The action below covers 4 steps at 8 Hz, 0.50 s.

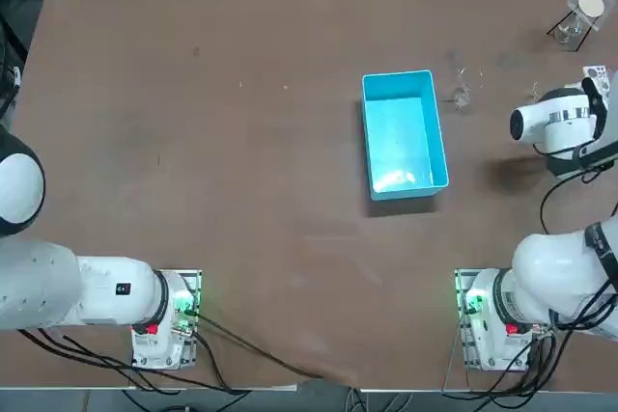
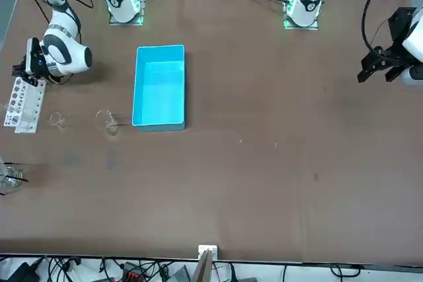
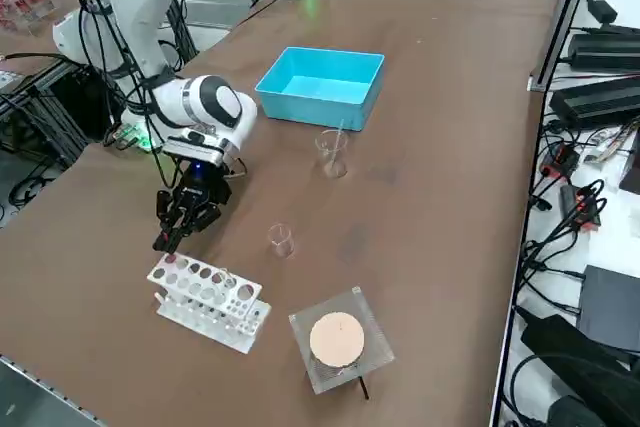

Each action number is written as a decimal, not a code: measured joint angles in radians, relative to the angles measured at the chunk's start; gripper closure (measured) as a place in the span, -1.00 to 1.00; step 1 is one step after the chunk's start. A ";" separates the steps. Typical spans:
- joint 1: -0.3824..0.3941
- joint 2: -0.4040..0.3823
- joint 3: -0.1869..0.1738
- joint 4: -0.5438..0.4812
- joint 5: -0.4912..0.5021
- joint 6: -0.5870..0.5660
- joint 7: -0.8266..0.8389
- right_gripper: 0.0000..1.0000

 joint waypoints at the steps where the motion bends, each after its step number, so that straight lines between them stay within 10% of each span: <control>1: 0.000 -0.002 0.000 -0.001 0.000 0.002 -0.001 0.89; 4: -0.001 -0.003 0.000 -0.003 0.000 0.005 -0.001 0.89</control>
